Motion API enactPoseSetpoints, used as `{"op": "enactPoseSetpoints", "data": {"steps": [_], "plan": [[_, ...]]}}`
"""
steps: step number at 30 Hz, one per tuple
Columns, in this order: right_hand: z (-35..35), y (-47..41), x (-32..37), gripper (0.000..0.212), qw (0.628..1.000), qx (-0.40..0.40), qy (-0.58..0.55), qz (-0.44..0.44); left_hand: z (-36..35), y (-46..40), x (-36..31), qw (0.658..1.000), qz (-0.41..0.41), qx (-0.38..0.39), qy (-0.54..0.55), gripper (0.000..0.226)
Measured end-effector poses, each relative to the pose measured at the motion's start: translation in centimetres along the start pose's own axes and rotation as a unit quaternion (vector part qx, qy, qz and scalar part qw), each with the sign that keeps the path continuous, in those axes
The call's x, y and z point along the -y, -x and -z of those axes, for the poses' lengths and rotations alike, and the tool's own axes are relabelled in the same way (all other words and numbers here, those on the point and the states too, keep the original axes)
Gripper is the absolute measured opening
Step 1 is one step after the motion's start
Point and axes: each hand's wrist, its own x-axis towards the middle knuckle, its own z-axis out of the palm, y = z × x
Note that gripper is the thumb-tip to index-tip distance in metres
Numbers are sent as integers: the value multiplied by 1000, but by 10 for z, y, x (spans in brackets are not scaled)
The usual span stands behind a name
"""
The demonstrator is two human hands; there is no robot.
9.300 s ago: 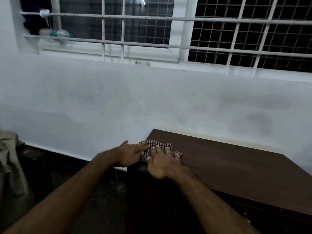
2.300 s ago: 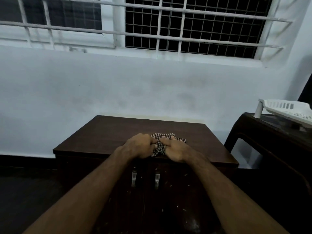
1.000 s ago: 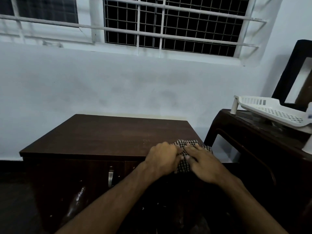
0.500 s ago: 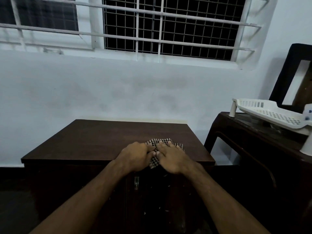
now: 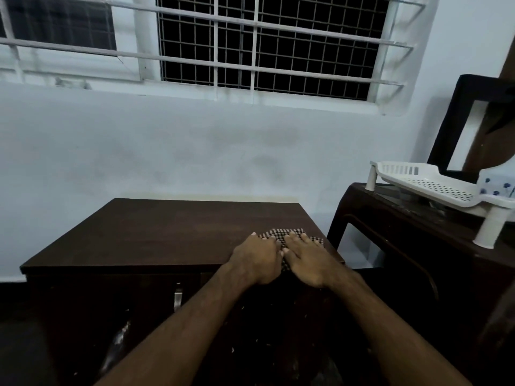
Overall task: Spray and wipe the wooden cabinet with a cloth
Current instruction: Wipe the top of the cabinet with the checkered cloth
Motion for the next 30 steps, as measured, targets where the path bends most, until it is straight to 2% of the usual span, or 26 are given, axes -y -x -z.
{"op": "enactPoseSetpoints", "data": {"steps": [6, 13, 20, 25, 30], "plan": [[18, -13, -11, 56, 999, 22, 15, -30, 5, -22, -20, 999, 23, 22, -11, 45], [5, 25, -28, 56, 1000, -12, -24, -11, 1, 4, -33, 999, -35, 20, -18, 48], [21, 7, -38, 52, 997, -12, -67, -31, 4, -12, -47, 1000, -23, 17, -5, 49], [2, 32, -44, 54, 997, -60, -34, -23, 3, 3, -54, 998, -53, 6, -33, 54], [2, 32, -52, 51, 995, -71, -68, -28, 3, 3, -57, 997, -65, 8, -34, 51]]}}
